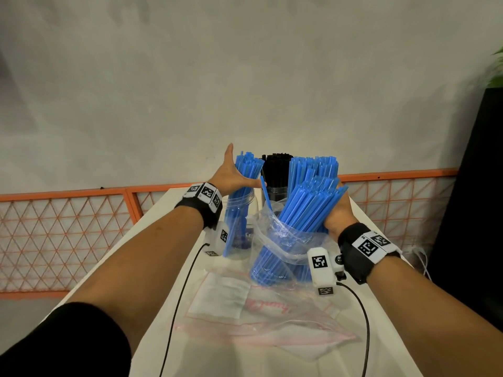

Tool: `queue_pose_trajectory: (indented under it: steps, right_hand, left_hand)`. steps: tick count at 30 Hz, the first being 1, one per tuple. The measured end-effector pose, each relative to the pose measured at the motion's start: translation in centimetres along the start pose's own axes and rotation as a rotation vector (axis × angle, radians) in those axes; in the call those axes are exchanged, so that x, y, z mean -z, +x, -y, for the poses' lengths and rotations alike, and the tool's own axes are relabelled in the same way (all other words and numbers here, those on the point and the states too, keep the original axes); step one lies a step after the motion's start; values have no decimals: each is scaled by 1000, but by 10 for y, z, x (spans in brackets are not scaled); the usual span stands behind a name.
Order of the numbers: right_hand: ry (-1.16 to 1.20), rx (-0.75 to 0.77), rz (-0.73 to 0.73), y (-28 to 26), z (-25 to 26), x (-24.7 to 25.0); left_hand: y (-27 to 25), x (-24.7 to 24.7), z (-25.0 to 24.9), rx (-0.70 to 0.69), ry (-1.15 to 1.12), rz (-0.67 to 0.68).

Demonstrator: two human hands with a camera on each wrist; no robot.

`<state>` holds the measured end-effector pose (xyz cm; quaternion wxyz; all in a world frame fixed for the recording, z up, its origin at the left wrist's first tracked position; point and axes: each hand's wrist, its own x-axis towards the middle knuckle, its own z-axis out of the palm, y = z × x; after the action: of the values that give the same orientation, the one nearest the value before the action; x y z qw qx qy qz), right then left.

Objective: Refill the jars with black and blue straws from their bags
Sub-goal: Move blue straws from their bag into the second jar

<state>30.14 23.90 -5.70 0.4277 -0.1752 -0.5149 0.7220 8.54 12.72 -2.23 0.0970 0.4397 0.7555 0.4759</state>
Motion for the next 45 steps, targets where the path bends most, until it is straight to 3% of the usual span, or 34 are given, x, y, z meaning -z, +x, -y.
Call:
queue_pose_trajectory:
  steps: [6,13,16,24,28,31,35,40,43,45]
  right_hand:
    - [-120,9,-13,0,-1,1]
    - [-90,-12,-17,1,0,1]
    - [-54,-35,-18,1,0,0]
    - [-22,-47,-7,0,0,0]
    - [-7,-43,4,-1,1,0]
    - [49,-62,4,-2,2,-1]
    - [-64,-34,-16,-1,0,0]
    - [27,-75,0,-2,1,-1]
    - [29,-76,-3,-3,1,-1]
    - [56,-84,3,-3,1,-1]
  left_hand:
    - [6,-6,-2,31,40,-58]
    - [7,0,-4,45,-221,-305]
    - [7,4,-7,44,-343,-346]
    - [0,-1,-7,81,-397,-197]
    - [-8,4,-10,105,-365,-33]
    - [-16,11,-11,125,-400,-29]
    - [-25,23,-7,121,-462,45]
    - [-45,30,-1,54,-467,145]
    - [-54,34,4,10,-442,15]
    - [-56,35,6,-49,-368,-239]
